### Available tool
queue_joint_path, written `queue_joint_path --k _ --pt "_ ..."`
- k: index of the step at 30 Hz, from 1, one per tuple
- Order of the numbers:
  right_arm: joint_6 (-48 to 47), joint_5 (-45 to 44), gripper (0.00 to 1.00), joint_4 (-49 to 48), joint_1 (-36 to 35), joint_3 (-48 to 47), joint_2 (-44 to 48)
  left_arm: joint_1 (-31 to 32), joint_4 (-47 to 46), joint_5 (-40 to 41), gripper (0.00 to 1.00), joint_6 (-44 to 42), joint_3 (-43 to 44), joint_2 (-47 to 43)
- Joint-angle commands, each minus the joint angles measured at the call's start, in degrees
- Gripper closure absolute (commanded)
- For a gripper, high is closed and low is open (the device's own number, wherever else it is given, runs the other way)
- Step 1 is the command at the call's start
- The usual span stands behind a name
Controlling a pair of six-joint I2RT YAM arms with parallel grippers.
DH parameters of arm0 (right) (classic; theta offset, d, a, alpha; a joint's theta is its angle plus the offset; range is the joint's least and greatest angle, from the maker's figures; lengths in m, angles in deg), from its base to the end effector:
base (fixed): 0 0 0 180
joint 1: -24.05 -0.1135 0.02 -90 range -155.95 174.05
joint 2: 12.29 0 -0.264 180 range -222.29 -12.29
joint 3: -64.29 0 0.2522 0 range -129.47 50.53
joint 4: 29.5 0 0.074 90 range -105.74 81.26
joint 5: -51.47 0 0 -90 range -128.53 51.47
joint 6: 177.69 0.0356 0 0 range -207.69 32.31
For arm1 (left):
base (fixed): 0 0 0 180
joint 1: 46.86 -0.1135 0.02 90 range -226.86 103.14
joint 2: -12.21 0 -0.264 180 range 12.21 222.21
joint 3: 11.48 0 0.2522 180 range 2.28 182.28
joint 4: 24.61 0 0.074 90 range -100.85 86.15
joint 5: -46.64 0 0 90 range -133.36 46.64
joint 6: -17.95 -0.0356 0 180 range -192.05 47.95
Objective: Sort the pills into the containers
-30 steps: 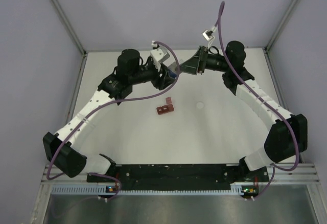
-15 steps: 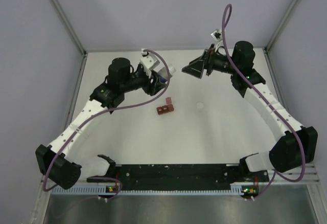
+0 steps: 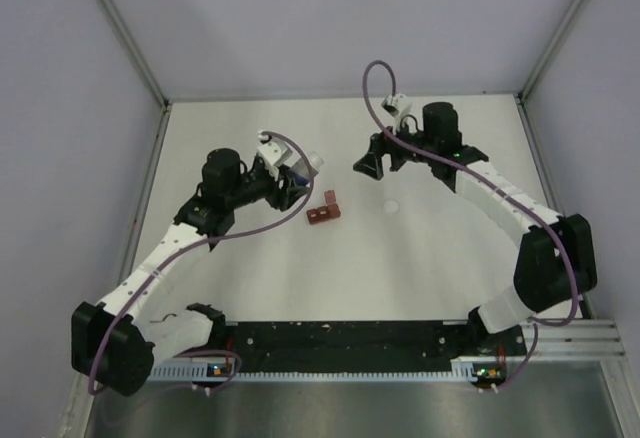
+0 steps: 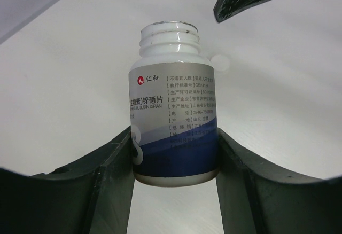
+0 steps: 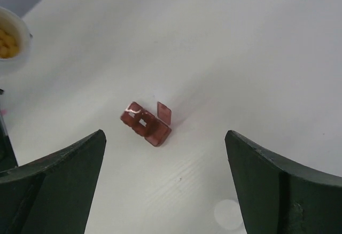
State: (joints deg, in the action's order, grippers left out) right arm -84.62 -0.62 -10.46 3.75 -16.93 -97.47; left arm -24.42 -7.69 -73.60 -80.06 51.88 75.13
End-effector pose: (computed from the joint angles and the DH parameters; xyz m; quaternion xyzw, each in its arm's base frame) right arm 0.3145 0.1396 0.3193 -0.2954 0.7529 0.3710 0.4563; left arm 0.2265 -0.1129 0.3208 0.3537 0.7053 -0.2799 0.5469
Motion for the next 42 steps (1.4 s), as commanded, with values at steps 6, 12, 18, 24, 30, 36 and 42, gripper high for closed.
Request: queue_joint_path --k 6,12,18,24,30,36,42 --pt "-15.9 -4.9 0.12 2.0 -6.2 -3.8 -12.4 -1.8 -10.1 -6.8 1.0 -2.9 -9.5 -5.0" --pt "-20.0 -4.4 0.17 4.0 -8.4 -7.2 -19.0 -2.1 -10.7 -9.1 1.0 -6.6 -14.4 -5.8" --pt "-23.5 -2.7 0.2 7.4 -9.4 -12.9 -25.2 -2.5 -5.1 -12.4 1.0 -12.5 -15.2 -6.5" --pt "-25.8 -1.1 0.26 11.1 -9.9 -18.8 -30.9 -2.5 -1.3 -14.3 1.0 -15.5 -14.3 -6.0" --pt "-28.3 0.7 0.3 13.5 -10.3 -21.0 -33.6 -2.7 -0.9 -14.9 1.0 -15.8 -13.6 -5.1" --pt "-30.1 2.1 0.33 14.7 -10.7 -21.9 -35.2 -2.6 -0.3 -15.0 1.0 -15.9 -12.7 -4.1" --pt "-31.3 3.2 0.35 15.4 -11.0 -23.7 -36.4 -2.7 0.6 -15.1 1.0 -16.3 -11.4 -3.5"
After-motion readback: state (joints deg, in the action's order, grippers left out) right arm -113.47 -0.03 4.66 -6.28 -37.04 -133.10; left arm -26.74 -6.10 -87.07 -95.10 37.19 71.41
